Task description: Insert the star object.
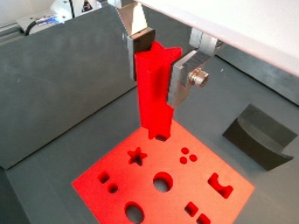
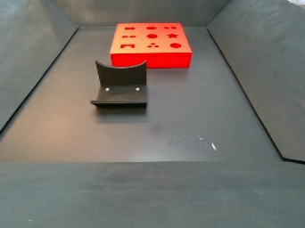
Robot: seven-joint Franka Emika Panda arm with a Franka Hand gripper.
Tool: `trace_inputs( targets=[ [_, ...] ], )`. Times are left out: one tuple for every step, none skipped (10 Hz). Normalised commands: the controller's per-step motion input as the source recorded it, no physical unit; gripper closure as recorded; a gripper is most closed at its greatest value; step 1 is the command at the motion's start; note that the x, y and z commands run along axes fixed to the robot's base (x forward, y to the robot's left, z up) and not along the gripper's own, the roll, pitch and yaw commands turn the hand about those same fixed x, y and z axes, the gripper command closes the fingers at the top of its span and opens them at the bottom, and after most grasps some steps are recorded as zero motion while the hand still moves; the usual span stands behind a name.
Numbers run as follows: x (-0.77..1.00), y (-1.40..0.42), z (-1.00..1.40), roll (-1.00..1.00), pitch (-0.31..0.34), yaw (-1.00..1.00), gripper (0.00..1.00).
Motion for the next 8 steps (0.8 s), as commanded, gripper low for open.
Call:
trace_inputs(
  targets=[
    [0.13, -0.09, -0.43, 0.04, -0.011, -0.04, 1.00],
    [0.21, -0.14, -0.92, 0.16, -0.080, -0.07, 1.00],
    [0.13, -0.18, -0.92, 0.11, -0.129, -0.02, 1.00],
    [0.13, -0.16, -0.93, 0.04, -0.154, -0.02, 1.00],
    [0.05, -0.01, -0.86, -0.03, -0.196, -0.01, 1.00],
    [0.00, 0.00, -0.75, -0.07, -0.234, -0.01, 1.00],
    [-0.07, 0.00, -0.67, -0.11, -0.250, -0.21, 1.00],
    [-0.11, 0.03, -0.61, -0.12, -0.174, -0.79, 1.00]
  ],
)
